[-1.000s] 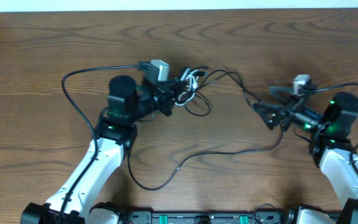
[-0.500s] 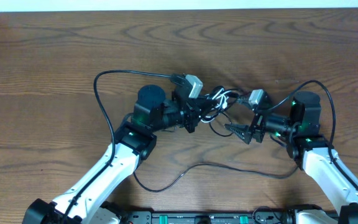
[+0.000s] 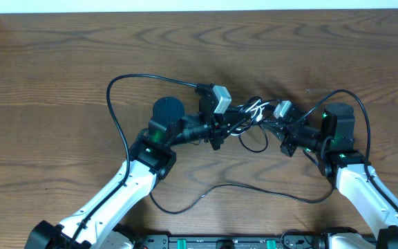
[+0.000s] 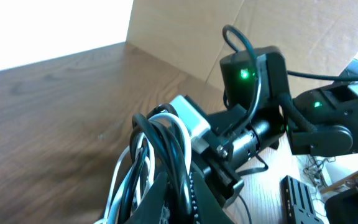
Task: Untangle cables
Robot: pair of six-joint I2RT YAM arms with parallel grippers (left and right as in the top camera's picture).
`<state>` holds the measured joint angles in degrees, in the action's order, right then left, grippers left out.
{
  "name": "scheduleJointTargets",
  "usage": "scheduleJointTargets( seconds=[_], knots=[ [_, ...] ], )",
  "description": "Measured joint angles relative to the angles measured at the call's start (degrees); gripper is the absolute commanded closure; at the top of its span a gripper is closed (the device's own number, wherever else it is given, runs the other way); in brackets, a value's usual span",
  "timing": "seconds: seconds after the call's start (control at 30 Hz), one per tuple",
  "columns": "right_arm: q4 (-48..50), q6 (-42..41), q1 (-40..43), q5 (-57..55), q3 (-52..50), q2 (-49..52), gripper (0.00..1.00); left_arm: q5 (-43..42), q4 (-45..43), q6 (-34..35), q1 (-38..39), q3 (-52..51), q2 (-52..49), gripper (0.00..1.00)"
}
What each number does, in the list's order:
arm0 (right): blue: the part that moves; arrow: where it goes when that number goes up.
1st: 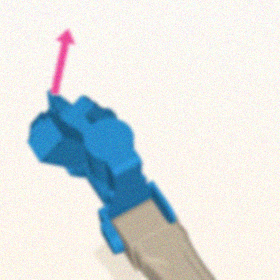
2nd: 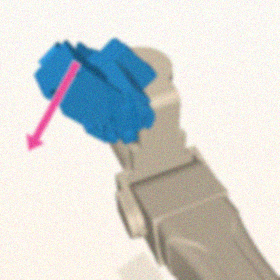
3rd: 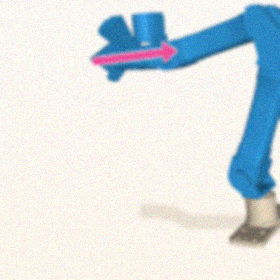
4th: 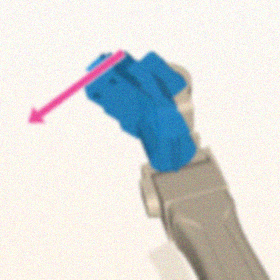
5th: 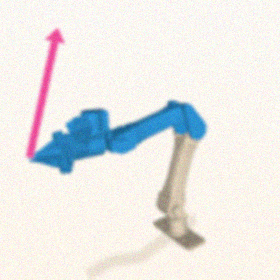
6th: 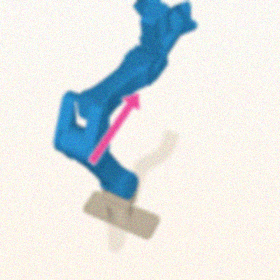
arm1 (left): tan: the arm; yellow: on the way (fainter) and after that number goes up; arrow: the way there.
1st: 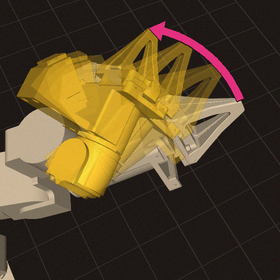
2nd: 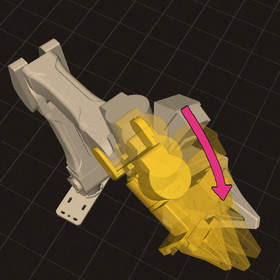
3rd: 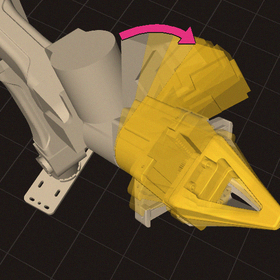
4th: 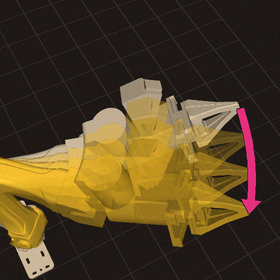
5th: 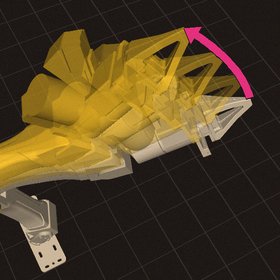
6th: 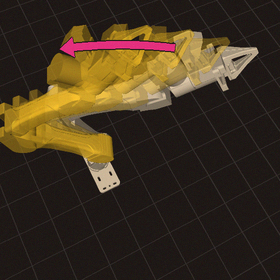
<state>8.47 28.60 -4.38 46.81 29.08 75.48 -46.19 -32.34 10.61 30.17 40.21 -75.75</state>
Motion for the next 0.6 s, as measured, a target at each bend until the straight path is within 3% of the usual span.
scheduleJointTargets(
  seconds=[0.03, 0.07, 0.17, 0.37, 0.5, 0.6],
  knots=[
    [0.0, 0.2, 0.0, -0.1, 0.0, 0.0, 0.83, 0.0, -0.1, 0.0, 0.0, 0.0, 0.0, 0.93],
    [0.0, 0.4, 0.0, -0.2, 0.0, 0.0, 0.67, 0.0, -0.2, 0.0, 0.0, 0.0, 0.0, 0.92],
    [0.0, 2.8, 0.0, -0.1, 0.0, 0.0, 0.48, 0.7, -0.3, 0.0, 0.0, 0.0, 0.0, 0.92],
    [1.0, 12.7, 0.0, 2.9, 0.0, -1.8, 0.43, 13.2, 0.5, -1.1, -4.4, 0.0, 0.0, 0.93],
    [1.7, 21.4, 0.0, 2.9, 0.0, -2.8, 0.19, 10.9, 0.3, -1.7, -5.5, 0.0, 0.0, 0.92],
    [3.8, 24.9, 0.0, 2.8, 0.0, -2.8, 0.15, 5.1, 0.3, -1.7, -5.4, 0.0, 0.0, 0.93]
  ],
)
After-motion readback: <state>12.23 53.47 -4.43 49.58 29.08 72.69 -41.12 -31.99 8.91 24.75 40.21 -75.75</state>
